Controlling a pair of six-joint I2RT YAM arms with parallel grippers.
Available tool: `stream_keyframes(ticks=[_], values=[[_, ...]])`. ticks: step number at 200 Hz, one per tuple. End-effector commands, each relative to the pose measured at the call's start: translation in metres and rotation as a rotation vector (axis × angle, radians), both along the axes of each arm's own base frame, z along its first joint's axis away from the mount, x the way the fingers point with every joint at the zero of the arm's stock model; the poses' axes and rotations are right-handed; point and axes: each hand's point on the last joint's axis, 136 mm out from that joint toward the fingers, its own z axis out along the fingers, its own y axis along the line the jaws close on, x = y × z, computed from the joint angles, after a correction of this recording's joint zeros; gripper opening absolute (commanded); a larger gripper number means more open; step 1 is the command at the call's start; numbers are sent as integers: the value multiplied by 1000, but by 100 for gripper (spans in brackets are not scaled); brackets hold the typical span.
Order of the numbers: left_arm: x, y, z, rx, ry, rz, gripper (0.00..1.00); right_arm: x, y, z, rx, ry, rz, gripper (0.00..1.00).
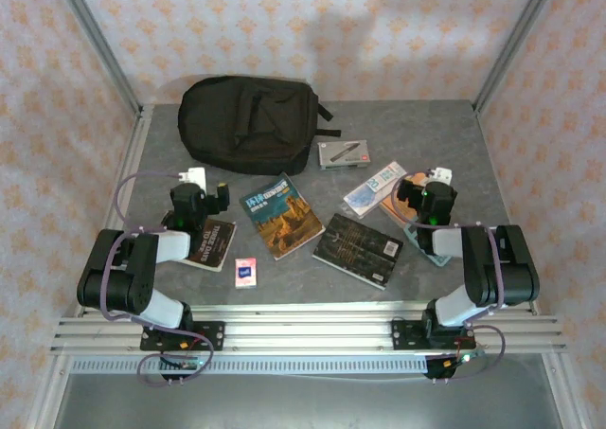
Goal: Pack the student bag
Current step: Move the student bag to the center of the table.
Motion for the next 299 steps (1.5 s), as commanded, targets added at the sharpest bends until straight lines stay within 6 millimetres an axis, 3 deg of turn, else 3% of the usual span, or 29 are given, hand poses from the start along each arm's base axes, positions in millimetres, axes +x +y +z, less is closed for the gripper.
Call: stream_keyframes(ticks=[1, 207, 219, 229, 239, 261, 284, 299], values=[[8, 8, 12, 26, -38, 28, 100, 4, 1, 3, -16, -5, 2, 99], [9, 5, 16, 27, -39, 15, 100, 3, 2, 5, -14, -15, 8, 99], [10, -6, 29, 38, -24, -47, 100, 4, 18, 10, -34, -4, 90, 99], [8, -18, 41, 68, -11, -90, 100, 1, 17, 22, -50, -29, 73, 99], [5, -27, 55, 115, -20, -113, 100, 0, 40, 34, -100, 19, 164, 99], [-2, -66, 106, 216, -117, -235, 100, 4, 99, 83, -167, 4, 327, 99], [-19, -108, 157, 113, -208, -368, 100, -18, 158, 131, -214, -125, 473, 99], [-45, -144, 184, 45, -248, -551, 100, -38, 179, 170, -184, -202, 528, 99]])
